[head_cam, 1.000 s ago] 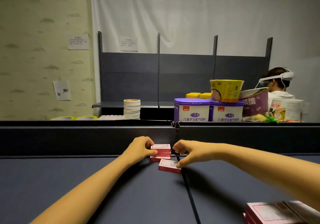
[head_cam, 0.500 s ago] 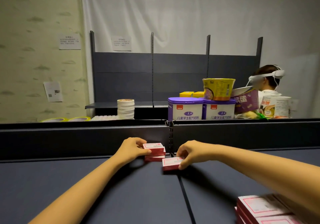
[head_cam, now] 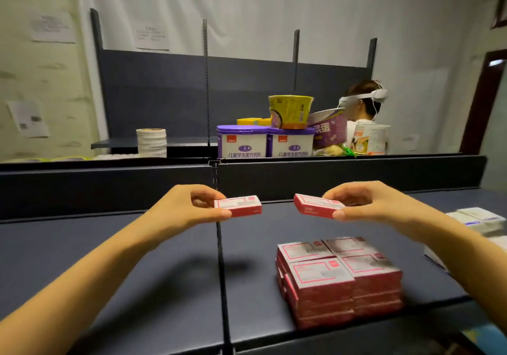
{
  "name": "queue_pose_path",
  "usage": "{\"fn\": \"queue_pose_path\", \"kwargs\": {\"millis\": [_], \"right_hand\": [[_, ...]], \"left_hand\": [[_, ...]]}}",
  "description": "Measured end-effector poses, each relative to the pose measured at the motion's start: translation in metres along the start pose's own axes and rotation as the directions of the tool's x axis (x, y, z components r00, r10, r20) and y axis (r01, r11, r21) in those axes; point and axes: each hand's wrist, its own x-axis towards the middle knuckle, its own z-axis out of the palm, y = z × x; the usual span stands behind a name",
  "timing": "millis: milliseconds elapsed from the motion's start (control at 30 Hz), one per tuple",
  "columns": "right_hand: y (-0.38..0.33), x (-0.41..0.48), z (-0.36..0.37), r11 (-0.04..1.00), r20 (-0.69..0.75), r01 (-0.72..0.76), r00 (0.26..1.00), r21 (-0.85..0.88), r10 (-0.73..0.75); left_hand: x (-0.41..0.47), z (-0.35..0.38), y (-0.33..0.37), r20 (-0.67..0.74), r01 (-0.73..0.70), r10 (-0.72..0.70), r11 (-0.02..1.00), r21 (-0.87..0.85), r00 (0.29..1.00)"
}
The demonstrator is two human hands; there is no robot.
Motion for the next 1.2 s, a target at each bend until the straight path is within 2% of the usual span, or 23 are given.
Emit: {"fn": "queue_pose_path", "kwargs": {"millis": [200, 400, 667, 967, 1200], "right_hand": [[0.035, -0.021, -0.013, 1.0, 0.043, 0.004, 0.999, 0.029, -0.005], [0.058, -0.029, -0.013, 0.994, 0.091, 0.04, 0.995, 0.106, -0.049], [0.061, -0.024, -0.013, 0.993, 0.183, 0.029, 0.982, 0.113, -0.049], [0.065, -0.019, -0.011, 0.995, 0.218, 0.028, 0.975, 0.091, -0.047], [0.042, -0.004, -0.011, 0.996, 0.135, 0.051, 0.989, 0.074, -0.061]], "left_hand": [[-0.025, 0.061, 0.028, 0.036, -0.006, 0.006, 1.0, 0.01, 0.999], [-0.038, 0.086, 0.039, 0.024, 0.035, -0.035, 0.999, -0.001, 0.999], [-0.036, 0.095, 0.047, 0.09, 0.104, -0.107, 0.994, 0.041, 0.99], [-0.037, 0.097, 0.044, 0.111, 0.13, -0.132, 0.991, 0.029, 0.985], [-0.041, 0.066, 0.048, 0.0, 0.103, -0.103, 0.994, 0.025, 0.995]]}}
